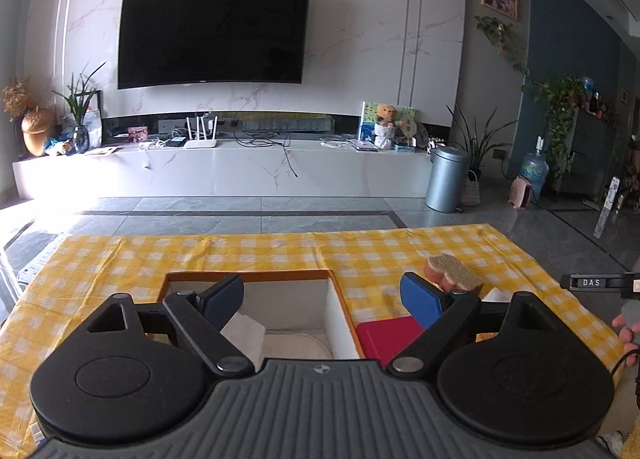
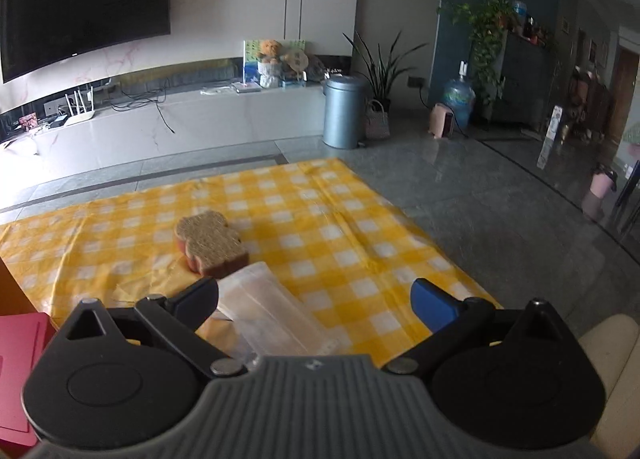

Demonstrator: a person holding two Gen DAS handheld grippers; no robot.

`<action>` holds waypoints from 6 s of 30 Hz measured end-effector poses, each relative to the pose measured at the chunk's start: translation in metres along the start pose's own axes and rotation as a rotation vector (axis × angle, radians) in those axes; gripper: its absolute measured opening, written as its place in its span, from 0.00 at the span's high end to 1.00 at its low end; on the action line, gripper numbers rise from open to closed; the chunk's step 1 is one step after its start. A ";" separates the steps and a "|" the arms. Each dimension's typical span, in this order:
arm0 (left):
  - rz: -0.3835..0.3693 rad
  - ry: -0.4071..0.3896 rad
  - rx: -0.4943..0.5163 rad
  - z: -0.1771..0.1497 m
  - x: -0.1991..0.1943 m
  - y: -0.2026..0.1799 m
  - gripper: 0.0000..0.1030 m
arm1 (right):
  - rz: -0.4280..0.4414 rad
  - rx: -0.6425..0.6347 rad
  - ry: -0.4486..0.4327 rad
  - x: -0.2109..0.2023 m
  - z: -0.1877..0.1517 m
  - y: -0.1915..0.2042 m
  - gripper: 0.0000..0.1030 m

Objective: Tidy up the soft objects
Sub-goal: 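Withdraw both grippers from the box toward the snack packet and plastic bag, then grasp the clear plastic bag with the right gripper while the left gripper grasps the Deegeo packet, then carry the Deegeo packet over the box with the left gripper while the right carries the bag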

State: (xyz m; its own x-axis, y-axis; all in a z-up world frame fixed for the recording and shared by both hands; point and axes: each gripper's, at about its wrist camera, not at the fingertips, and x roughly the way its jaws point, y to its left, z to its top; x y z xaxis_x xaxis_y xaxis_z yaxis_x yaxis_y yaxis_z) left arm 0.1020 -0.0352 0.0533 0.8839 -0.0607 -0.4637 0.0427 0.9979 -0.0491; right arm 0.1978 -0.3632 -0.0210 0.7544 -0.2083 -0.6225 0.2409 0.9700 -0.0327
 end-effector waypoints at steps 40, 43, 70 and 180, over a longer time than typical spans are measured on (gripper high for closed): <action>-0.042 0.248 0.418 -0.026 0.093 -0.183 0.00 | 0.219 -0.082 0.237 0.118 -0.050 -0.024 1.00; -0.042 0.251 0.448 -0.026 0.104 -0.191 0.00 | 0.213 -0.019 0.207 0.111 -0.046 -0.034 1.00; 0.114 0.766 -0.096 -0.042 0.329 -0.255 0.06 | 0.110 0.195 0.162 0.091 -0.047 -0.087 1.00; -0.124 0.278 -0.586 -0.022 0.059 0.145 0.40 | 0.538 -0.158 -0.049 -0.037 0.001 0.091 1.00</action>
State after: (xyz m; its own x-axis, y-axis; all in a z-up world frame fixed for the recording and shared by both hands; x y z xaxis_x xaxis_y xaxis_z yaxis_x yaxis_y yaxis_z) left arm 0.1500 0.1053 -0.0005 0.7322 -0.2563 -0.6310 -0.1937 0.8099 -0.5537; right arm 0.1927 -0.2670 -0.0008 0.7741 0.3192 -0.5467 -0.2772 0.9473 0.1605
